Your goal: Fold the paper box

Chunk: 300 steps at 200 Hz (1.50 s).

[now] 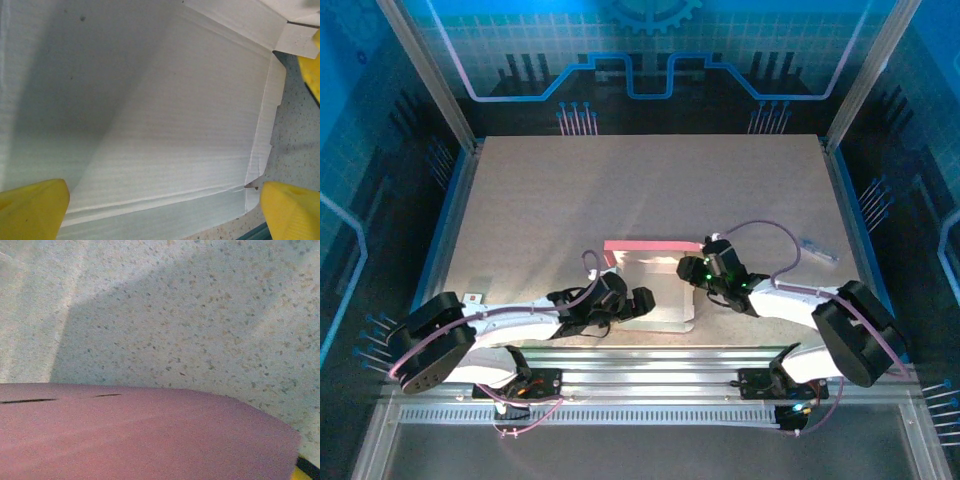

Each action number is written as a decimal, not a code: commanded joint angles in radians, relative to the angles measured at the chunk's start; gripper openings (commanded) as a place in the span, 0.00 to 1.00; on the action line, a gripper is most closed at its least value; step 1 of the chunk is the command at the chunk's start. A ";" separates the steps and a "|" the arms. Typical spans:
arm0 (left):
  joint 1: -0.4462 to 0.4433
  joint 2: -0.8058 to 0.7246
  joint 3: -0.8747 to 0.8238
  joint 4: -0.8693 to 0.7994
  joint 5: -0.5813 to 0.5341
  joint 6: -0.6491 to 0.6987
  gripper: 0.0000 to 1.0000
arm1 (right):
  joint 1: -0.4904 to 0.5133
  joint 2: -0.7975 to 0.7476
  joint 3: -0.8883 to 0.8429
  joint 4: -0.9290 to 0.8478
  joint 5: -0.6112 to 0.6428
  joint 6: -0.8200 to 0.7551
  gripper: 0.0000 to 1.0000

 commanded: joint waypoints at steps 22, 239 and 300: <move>-0.028 0.075 0.010 -0.024 0.023 -0.017 0.99 | -0.009 -0.029 -0.005 0.026 0.009 -0.037 0.43; -0.050 0.078 0.018 -0.045 0.003 -0.043 0.99 | -0.114 -0.324 0.015 -0.423 -0.161 -0.227 0.47; -0.052 0.119 0.044 -0.033 0.022 -0.040 0.99 | -0.156 -0.483 0.177 -0.700 -0.238 -0.326 0.57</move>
